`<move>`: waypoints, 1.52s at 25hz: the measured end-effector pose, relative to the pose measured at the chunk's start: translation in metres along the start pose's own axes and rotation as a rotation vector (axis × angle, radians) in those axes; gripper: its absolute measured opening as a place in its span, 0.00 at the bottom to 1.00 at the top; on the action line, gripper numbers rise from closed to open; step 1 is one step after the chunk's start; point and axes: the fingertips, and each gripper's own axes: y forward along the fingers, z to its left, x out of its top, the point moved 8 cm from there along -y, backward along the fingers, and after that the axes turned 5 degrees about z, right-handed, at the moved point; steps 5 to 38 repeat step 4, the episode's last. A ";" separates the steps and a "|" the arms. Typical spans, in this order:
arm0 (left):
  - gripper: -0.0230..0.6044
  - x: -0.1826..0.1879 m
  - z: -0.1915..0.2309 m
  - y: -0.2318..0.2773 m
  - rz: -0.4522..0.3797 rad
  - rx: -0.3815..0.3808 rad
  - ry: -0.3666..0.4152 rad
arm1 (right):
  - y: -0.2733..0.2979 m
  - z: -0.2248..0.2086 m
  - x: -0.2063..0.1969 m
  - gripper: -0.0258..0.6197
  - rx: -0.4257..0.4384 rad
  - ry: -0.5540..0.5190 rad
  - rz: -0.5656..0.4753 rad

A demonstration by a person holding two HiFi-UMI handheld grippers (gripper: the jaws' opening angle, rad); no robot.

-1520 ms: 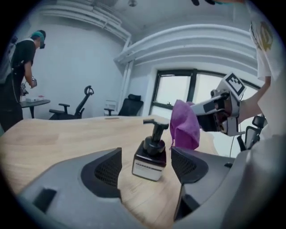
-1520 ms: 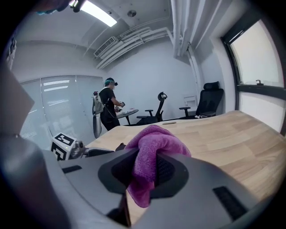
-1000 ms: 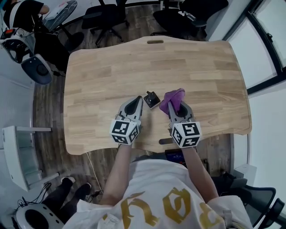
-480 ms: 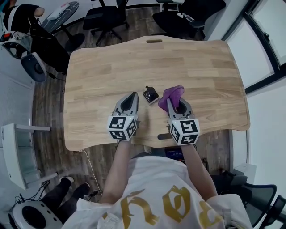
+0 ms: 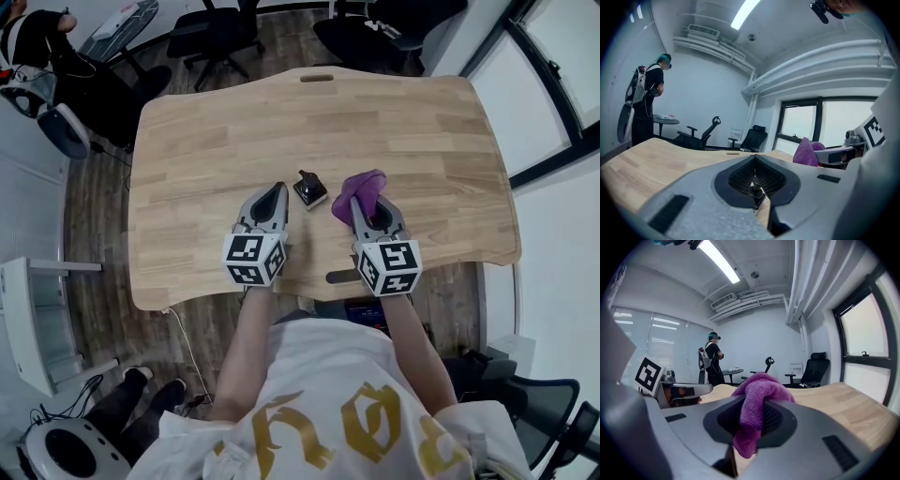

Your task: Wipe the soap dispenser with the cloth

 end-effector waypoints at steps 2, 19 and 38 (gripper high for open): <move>0.05 0.000 -0.002 0.001 0.001 -0.004 0.007 | -0.001 -0.001 0.000 0.13 0.001 0.000 0.000; 0.05 0.000 -0.004 0.001 0.002 -0.007 0.017 | -0.001 -0.002 0.000 0.13 0.002 0.001 -0.001; 0.05 0.000 -0.004 0.001 0.002 -0.007 0.017 | -0.001 -0.002 0.000 0.13 0.002 0.001 -0.001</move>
